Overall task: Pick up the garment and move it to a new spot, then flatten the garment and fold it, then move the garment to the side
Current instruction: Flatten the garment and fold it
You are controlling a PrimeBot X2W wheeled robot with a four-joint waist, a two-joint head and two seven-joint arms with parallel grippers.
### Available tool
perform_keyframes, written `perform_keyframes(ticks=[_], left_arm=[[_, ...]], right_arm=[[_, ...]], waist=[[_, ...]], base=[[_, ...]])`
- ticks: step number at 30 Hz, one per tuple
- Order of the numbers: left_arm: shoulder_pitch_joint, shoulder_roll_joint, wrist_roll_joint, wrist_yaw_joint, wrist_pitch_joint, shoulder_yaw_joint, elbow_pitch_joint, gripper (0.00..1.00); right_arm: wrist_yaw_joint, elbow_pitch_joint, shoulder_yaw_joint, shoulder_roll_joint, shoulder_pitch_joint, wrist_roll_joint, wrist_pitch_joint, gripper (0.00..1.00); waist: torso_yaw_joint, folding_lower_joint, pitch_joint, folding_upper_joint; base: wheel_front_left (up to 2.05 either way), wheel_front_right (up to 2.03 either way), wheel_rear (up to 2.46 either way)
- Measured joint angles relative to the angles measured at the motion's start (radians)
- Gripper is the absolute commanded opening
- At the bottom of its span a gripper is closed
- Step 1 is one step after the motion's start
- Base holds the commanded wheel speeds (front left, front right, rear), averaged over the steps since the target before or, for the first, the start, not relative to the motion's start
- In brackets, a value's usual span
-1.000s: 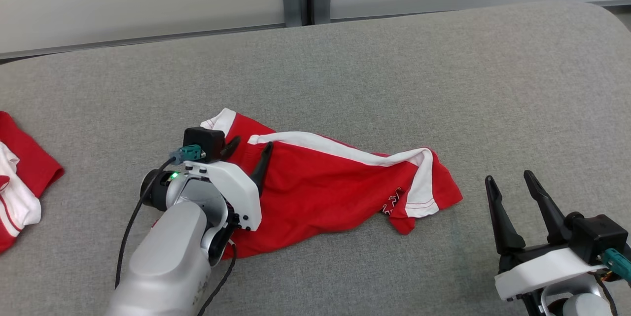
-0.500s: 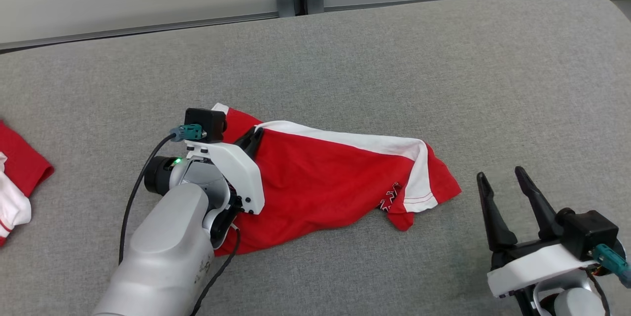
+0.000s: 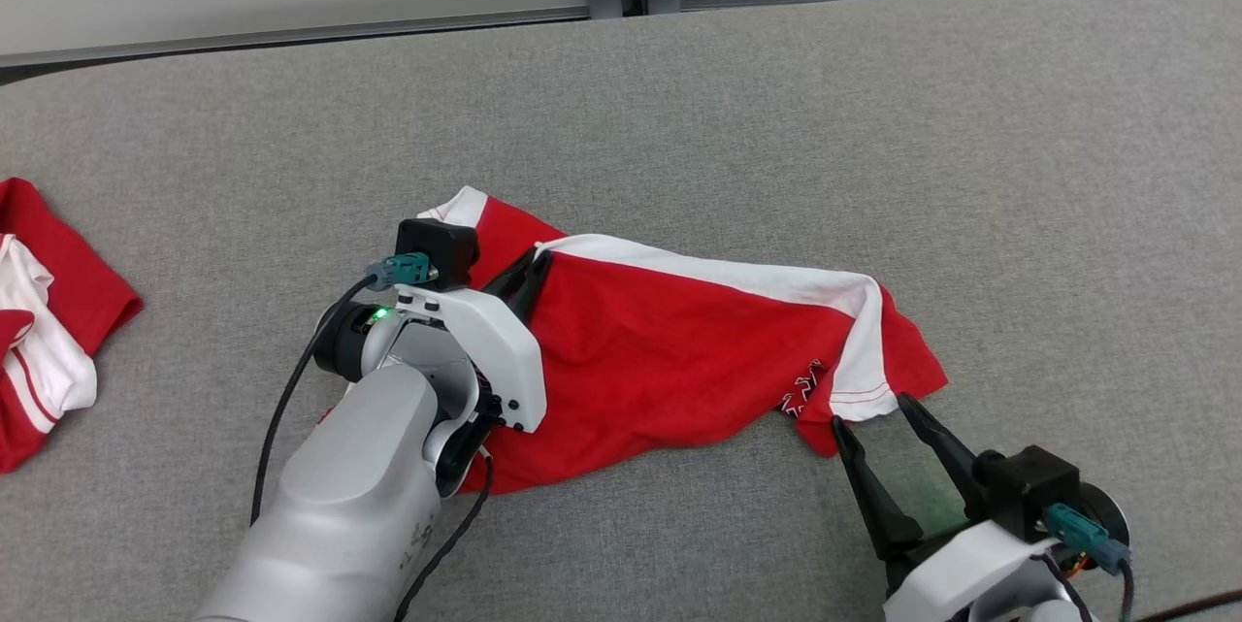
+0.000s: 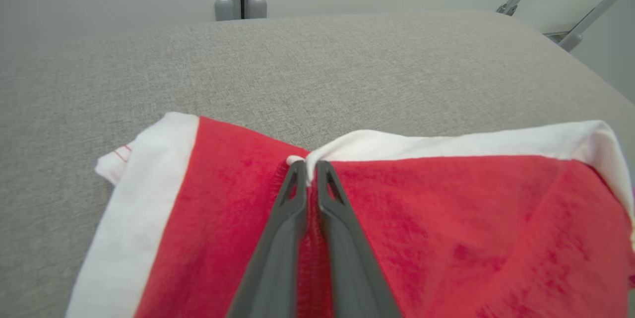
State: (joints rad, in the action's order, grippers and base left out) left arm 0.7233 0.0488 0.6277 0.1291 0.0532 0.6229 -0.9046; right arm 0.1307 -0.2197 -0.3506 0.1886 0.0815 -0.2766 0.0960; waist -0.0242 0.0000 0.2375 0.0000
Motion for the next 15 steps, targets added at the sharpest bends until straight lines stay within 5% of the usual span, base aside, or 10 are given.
perform_keyframes(ticks=[7,8,9,10,12,15], left_arm=[[0.003,0.000,0.014,0.000,0.013,0.026,0.005,0.00],[0.004,0.000,0.016,0.000,0.016,0.030,0.006,0.00],[0.004,0.000,0.017,0.000,0.018,0.033,0.007,0.00],[0.005,0.000,0.018,0.000,0.021,0.036,0.009,0.00],[0.007,0.000,0.023,0.000,0.029,0.042,0.012,0.00],[0.008,0.000,0.024,0.000,0.040,0.047,0.015,0.00]], right_arm=[[0.000,-0.119,-0.027,-0.004,0.076,0.014,-0.008,1.00],[0.000,-0.138,-0.023,-0.006,0.082,0.012,-0.015,0.64],[0.000,-0.153,-0.021,-0.008,0.087,0.005,-0.016,0.45],[0.000,-0.165,-0.019,-0.009,0.090,0.005,-0.016,0.38],[0.000,-0.182,-0.013,-0.012,0.098,-0.004,-0.006,0.00],[0.000,-0.185,0.003,-0.013,0.106,-0.009,0.020,0.00]], waist=[[0.018,0.0000,0.015,0.0000],[0.020,0.0000,0.017,0.0000],[0.022,0.0000,0.018,0.0000],[0.024,0.0000,0.018,0.0000],[0.028,0.0000,0.019,0.0000],[0.031,0.0000,0.019,0.0000]], base=[[0.00,0.00,0.00],[0.00,0.00,0.00],[0.00,0.00,0.00],[0.00,0.00,0.00],[0.00,0.00,0.00],[0.00,0.00,0.00]])
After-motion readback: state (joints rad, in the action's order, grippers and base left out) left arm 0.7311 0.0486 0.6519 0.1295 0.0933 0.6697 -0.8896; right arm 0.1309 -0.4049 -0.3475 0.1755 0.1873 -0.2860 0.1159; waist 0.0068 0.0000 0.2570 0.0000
